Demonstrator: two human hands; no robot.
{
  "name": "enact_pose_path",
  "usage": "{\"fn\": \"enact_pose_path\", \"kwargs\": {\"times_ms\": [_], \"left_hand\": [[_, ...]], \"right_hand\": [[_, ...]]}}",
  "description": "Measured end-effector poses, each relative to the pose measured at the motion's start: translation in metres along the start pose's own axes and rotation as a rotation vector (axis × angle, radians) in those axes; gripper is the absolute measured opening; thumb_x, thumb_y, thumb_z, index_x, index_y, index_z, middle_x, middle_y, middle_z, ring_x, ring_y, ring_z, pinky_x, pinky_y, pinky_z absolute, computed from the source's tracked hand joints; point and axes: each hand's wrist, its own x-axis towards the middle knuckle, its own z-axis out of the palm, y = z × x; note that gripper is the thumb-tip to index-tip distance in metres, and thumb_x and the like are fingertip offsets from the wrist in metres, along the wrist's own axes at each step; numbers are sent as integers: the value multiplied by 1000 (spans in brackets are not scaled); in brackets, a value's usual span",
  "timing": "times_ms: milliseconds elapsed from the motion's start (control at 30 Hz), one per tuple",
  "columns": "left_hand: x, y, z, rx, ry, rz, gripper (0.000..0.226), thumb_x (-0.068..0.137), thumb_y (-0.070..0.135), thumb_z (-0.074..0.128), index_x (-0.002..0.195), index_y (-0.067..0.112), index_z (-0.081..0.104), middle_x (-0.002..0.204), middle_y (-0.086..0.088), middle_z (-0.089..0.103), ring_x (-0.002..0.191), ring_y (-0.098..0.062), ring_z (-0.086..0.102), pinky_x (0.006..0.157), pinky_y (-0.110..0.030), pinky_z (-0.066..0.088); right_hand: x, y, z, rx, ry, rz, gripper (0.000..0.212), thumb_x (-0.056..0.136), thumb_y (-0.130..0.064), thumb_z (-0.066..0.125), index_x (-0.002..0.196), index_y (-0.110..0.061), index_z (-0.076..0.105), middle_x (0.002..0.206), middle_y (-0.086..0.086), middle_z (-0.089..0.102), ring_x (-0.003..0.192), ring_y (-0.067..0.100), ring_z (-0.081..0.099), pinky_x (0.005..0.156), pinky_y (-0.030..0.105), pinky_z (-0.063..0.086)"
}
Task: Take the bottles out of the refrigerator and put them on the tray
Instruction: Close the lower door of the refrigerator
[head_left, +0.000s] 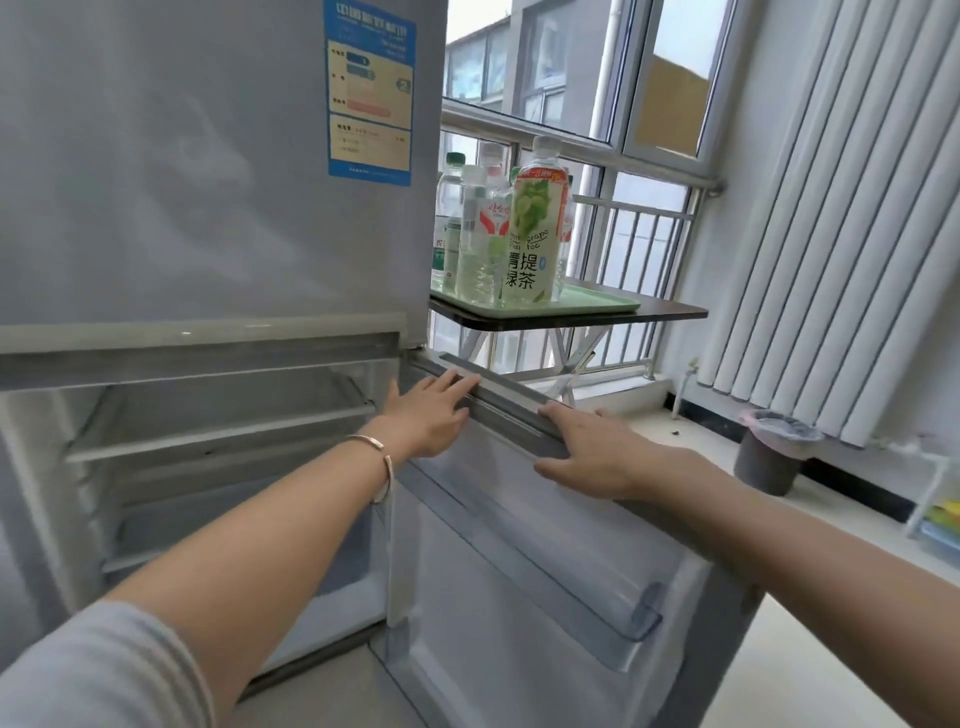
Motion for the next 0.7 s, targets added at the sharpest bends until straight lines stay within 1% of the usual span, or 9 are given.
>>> {"fn": "enact_pose_path", "kwargs": {"times_ms": [100, 167, 267, 333, 400, 467, 533, 600, 700], "left_hand": [[-9, -17, 1, -9, -24, -13, 53, 96, 54, 16, 145, 55, -6, 163, 8, 1, 151, -21, 3, 114, -61, -1], [-21, -30, -1, -3, -16, -26, 55, 94, 61, 15, 143, 57, -9, 163, 7, -2, 151, -22, 1, 114, -61, -1], [-42, -50, -6, 14, -6, -66, 58, 93, 64, 15, 145, 54, -9, 163, 6, -4, 151, -22, -2, 114, -60, 0], [-60, -68, -16, 24, -13, -104, 60, 93, 65, 16, 147, 51, -7, 163, 5, -5, 151, -23, -2, 115, -60, 1], [-82, -88, -30, 34, -21, -148, 63, 91, 68, 15, 148, 49, -4, 163, 5, -4, 151, -24, -2, 115, -60, 2], [-106, -104, -48, 27, -24, -195, 66, 89, 71, 14, 149, 48, -2, 163, 5, -3, 151, -23, -3, 116, -59, 2], [-131, -116, -67, 4, -36, -236, 70, 86, 75, 14, 149, 49, -1, 163, 6, -3, 151, -21, -3, 117, -57, 3], [-155, -123, -87, -34, -55, -249, 77, 80, 82, 12, 149, 49, -2, 163, 6, -4, 151, -20, -4, 118, -57, 3], [-192, -130, -115, -114, -65, -257, 94, 65, 92, 10, 148, 51, -3, 163, 7, -7, 150, -19, -6, 118, -58, 3]], "right_hand": [[-10, -23, -8, 70, -54, -40, 63, 94, -50, 43, 149, -21, 30, 154, 2, 37, 140, 21, 36, 121, 42, 12], [-12, -39, -13, 94, -58, -89, 59, 98, -49, 37, 150, -22, 33, 159, -2, 30, 147, 17, 26, 121, 40, 8], [-11, -55, -14, 184, -47, -167, 48, 103, -39, 27, 144, -21, 46, 155, -6, 38, 149, 13, 19, 121, 41, 0], [-7, -65, -9, 218, -22, -219, 47, 104, -35, 24, 147, -26, 44, 156, -9, 36, 150, 11, 13, 123, 38, -2], [-2, -80, 1, 239, 28, -293, 46, 105, -31, 26, 147, -28, 41, 156, -9, 37, 150, 10, 11, 123, 37, -1], [3, -97, 13, 309, 90, -342, 44, 104, -29, 29, 146, -27, 45, 150, -5, 41, 149, 12, 12, 122, 35, 2], [6, -117, 26, 414, 151, -360, 46, 102, -36, 28, 144, -29, 47, 140, -3, 43, 143, 16, 22, 119, 33, 13], [12, -136, 39, 493, 216, -382, 54, 97, -48, 23, 141, -32, 50, 130, -5, 41, 129, 16, 32, 114, 34, 23], [26, -172, 54, 578, 276, -395, 61, 94, -57, 18, 142, -33, 47, 127, -9, 36, 128, 13, 33, 116, 40, 24]]}}
